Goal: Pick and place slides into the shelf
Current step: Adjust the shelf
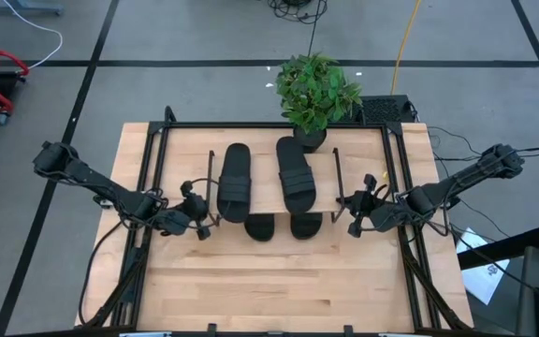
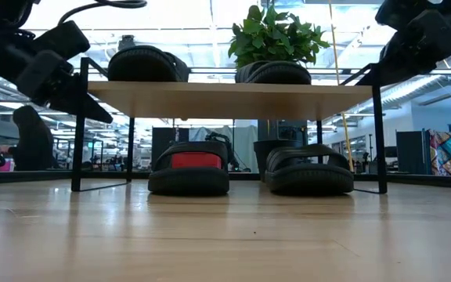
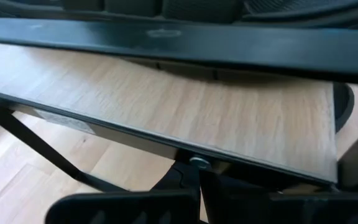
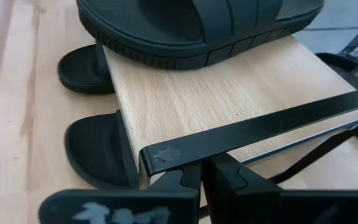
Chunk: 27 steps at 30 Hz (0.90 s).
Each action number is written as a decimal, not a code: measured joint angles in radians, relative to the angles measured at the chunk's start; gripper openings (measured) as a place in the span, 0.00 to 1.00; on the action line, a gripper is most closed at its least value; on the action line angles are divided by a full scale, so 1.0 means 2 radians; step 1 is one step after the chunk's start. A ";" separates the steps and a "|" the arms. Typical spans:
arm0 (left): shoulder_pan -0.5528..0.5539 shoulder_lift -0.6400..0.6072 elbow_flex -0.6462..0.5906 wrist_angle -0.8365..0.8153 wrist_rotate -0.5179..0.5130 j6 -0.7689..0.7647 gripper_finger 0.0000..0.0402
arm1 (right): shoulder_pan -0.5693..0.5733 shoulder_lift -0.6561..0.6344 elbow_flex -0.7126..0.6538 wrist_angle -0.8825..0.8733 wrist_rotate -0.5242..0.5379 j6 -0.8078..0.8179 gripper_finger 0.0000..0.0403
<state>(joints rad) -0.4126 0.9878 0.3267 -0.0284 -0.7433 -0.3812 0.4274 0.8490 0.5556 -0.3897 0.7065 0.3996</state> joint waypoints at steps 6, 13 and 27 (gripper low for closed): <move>0.000 0.000 0.000 -0.003 -0.003 -0.014 0.00 | 0.000 0.000 0.000 -0.002 0.009 0.010 0.00; 0.000 0.000 0.000 -0.022 -0.003 -0.036 0.00 | 0.000 0.000 -0.001 -0.007 0.039 0.026 0.00; 0.000 0.000 0.000 -0.007 0.001 -0.010 0.00 | 0.000 -0.011 -0.001 -0.011 0.065 0.034 0.00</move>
<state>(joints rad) -0.4122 0.9871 0.3260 -0.0424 -0.7423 -0.4006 0.4271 0.8273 0.5541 -0.4116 0.8371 0.4672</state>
